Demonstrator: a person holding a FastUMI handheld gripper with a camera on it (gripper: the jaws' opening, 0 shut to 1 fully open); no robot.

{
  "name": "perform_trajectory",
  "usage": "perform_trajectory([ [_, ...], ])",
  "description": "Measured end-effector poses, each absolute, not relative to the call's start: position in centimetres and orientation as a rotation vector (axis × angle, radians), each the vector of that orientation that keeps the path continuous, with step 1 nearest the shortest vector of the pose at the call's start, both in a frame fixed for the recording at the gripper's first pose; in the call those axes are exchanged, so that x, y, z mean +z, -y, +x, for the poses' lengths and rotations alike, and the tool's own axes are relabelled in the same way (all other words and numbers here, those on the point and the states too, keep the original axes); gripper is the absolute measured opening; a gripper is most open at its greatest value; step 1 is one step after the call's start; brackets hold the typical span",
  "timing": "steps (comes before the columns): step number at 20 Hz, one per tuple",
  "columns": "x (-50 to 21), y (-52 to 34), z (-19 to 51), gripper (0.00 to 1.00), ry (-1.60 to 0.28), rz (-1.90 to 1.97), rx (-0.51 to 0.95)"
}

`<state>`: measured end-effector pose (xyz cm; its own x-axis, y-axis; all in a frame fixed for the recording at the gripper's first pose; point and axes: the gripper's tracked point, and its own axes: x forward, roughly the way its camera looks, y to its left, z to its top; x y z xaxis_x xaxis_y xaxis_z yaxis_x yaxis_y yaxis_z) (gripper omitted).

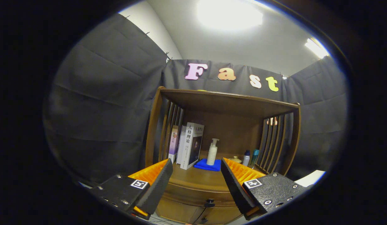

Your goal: Pull open the drawer, take out the items inside it, and place them on the countertop above the cabinet.

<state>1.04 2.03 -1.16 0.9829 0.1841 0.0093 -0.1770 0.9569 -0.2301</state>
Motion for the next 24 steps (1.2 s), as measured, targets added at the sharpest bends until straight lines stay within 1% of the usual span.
perform_trajectory([
  [2, -0.5, -2.2, 1.1, 0.95, 0.076, -0.258, 0.192],
  [4, -0.3, -1.8, 1.2, 0.95, 0.101, -0.303, 0.168],
  [6, -1.5, -1.4, 1.9, 0.95, 0.077, -0.328, 0.170],
  [8, -2.6, 0.0, 2.7, 0.95, 0.051, -0.307, 0.136],
  [12, -6.7, 0.6, 3.9, 0.95, -0.028, -0.192, 0.140],
  [16, -11.9, 3.3, 4.5, 0.95, -0.095, -0.121, 0.050],
  [24, -23.2, 6.7, 6.0, 0.94, -0.258, -0.138, -0.089],
])
